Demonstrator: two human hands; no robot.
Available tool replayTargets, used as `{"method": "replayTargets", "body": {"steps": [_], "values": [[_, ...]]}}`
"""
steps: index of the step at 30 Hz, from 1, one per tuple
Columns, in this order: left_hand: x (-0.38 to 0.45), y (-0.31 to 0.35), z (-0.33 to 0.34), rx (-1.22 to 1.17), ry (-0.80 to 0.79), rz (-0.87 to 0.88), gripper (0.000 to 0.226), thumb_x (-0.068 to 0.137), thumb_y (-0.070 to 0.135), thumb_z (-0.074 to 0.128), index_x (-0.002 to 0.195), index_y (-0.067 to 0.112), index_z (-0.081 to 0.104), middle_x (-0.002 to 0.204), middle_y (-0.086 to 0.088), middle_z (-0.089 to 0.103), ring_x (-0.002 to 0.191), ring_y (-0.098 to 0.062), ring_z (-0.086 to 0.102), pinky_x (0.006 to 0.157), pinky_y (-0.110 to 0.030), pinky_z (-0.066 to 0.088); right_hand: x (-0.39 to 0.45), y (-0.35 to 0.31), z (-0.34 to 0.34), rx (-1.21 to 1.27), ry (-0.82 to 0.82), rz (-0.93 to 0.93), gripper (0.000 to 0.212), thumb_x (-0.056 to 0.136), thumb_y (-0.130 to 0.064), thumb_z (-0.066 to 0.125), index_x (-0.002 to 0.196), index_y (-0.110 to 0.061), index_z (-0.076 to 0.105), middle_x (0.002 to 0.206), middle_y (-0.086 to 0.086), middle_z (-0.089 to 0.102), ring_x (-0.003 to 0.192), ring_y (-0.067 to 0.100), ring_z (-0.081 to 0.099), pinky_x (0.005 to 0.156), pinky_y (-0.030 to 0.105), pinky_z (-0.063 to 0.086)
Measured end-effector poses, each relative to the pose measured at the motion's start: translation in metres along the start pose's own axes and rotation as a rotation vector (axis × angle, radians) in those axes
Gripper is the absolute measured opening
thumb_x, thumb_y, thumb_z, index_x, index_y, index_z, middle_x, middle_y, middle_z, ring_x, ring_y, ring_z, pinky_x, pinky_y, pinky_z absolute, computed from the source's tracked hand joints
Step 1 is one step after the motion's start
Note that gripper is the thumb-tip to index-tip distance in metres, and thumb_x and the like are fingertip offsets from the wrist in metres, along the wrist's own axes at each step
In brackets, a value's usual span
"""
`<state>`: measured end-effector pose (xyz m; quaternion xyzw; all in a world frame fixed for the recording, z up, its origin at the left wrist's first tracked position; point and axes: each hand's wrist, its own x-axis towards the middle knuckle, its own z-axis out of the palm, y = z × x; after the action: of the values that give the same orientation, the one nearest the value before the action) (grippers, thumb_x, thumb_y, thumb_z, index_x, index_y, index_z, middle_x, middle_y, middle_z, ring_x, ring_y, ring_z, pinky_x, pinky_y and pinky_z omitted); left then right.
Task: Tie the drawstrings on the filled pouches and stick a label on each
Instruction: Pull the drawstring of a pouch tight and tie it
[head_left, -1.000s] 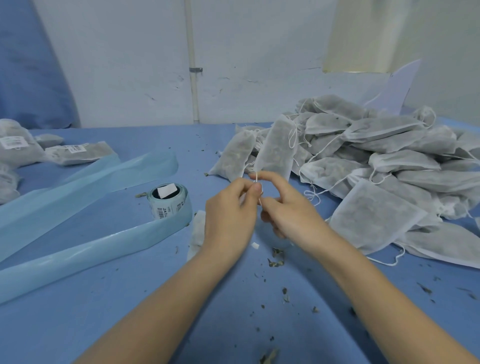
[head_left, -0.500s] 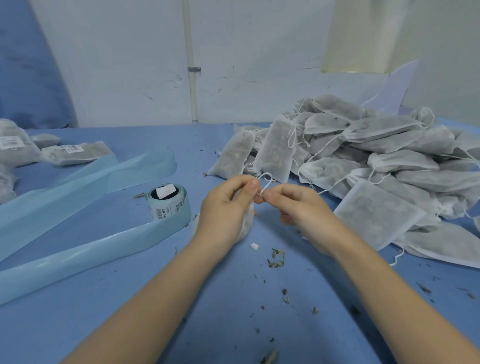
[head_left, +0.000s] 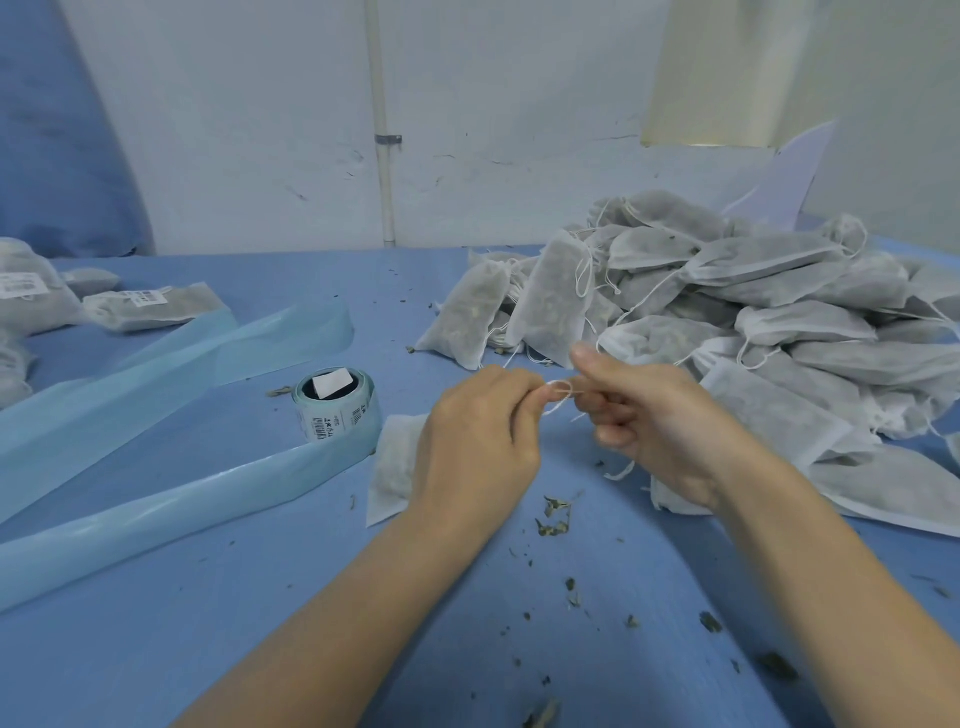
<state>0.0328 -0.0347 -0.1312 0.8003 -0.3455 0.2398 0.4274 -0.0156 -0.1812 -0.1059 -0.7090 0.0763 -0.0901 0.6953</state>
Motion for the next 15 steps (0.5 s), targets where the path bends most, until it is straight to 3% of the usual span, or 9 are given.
{"method": "replayTargets", "body": {"steps": [4,8,12,15], "values": [[0.000,0.001,0.001,-0.092,-0.012,-0.128,0.014,0.092,0.020,0.057,0.088,0.014,0.069,0.083,0.000,0.066,0.079,-0.017,0.057,0.073,-0.028,0.040,-0.005,0.003,0.008,-0.196,0.088,-0.112,0.008,0.079,-0.027,0.074,0.079,-0.022,0.080,0.059,-0.012,0.059,0.048,0.004,0.032,0.047,0.010,0.030],[0.002,0.003,0.003,-0.197,-0.014,-0.263,0.017,0.093,0.025,0.054,0.088,0.015,0.067,0.089,0.003,0.067,0.089,-0.013,0.058,0.079,-0.027,0.040,-0.003,0.005,0.012,-0.134,0.177,-0.103,0.014,0.082,-0.017,0.071,0.072,-0.022,0.079,0.059,-0.014,0.063,0.046,-0.001,0.040,0.045,0.008,0.032],[0.001,0.003,0.002,-0.249,0.008,-0.306,0.017,0.094,0.024,0.052,0.083,0.016,0.062,0.086,0.006,0.067,0.087,-0.012,0.058,0.077,-0.024,0.039,-0.003,0.002,0.014,0.119,0.109,0.004,0.009,0.073,-0.014,0.071,0.069,-0.010,0.078,0.051,-0.009,0.036,0.047,0.006,0.028,0.041,0.015,0.026],[-0.004,0.003,0.003,-0.257,0.000,-0.259,0.017,0.096,0.020,0.050,0.083,0.014,0.059,0.077,0.009,0.063,0.080,-0.010,0.058,0.081,-0.032,0.042,-0.004,-0.003,0.017,0.433,-0.015,0.151,0.009,0.066,-0.014,0.067,0.061,-0.008,0.073,0.055,-0.006,0.029,0.046,0.005,0.021,0.039,0.014,0.019]]}}
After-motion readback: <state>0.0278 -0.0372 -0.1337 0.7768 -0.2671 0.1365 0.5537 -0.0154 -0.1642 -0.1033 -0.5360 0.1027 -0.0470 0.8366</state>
